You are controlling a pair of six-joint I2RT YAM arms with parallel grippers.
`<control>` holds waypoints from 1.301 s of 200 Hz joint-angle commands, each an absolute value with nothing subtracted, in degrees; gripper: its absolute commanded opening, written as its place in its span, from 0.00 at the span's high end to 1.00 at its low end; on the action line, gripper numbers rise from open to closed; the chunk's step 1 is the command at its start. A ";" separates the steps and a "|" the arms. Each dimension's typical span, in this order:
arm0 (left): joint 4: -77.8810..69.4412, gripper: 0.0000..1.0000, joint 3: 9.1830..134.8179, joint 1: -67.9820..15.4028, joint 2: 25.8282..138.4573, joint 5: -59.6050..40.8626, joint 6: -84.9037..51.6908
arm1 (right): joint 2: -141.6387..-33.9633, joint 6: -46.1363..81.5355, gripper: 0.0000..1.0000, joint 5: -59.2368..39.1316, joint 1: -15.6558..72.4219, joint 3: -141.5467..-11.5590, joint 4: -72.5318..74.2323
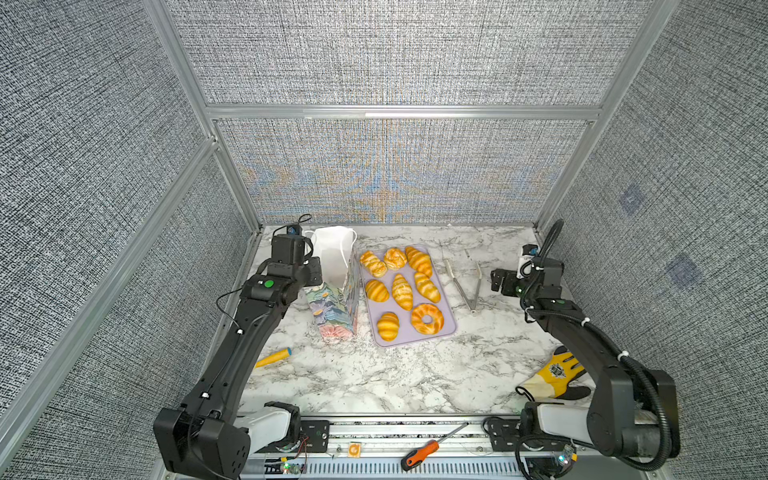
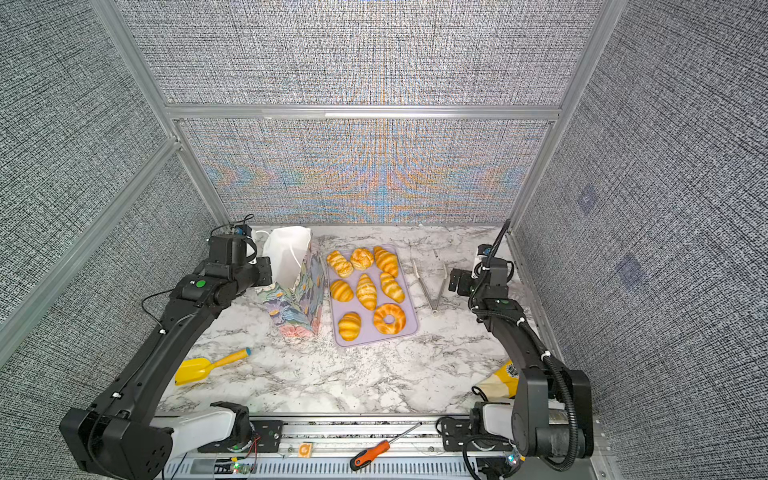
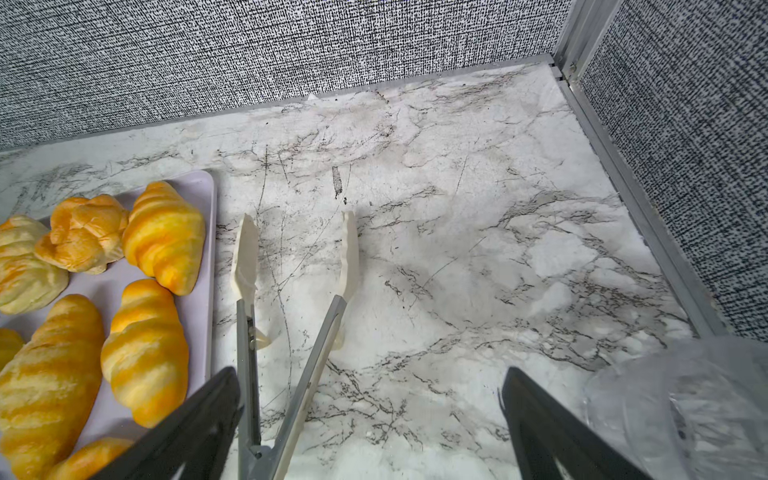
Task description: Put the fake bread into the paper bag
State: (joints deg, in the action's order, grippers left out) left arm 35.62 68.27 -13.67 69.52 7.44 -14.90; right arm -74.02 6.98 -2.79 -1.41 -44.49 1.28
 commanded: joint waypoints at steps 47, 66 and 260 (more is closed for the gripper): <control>33.19 1.00 68.54 -12.53 70.24 5.23 -17.38 | -73.32 6.95 0.01 -2.80 -1.45 -44.61 -0.48; 32.55 1.00 69.23 -12.24 70.89 5.14 -18.07 | -73.10 7.00 0.01 -2.92 -1.38 -44.30 -1.06; 25.59 1.00 76.48 -7.30 82.01 1.06 -20.67 | -77.70 10.88 0.06 -2.80 -0.86 -45.82 -6.36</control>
State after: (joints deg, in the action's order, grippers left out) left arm 27.40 75.35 -7.57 80.95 2.59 -19.97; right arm -76.99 9.85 -2.81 -0.95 -45.43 -6.11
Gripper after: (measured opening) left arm 0.055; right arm 0.946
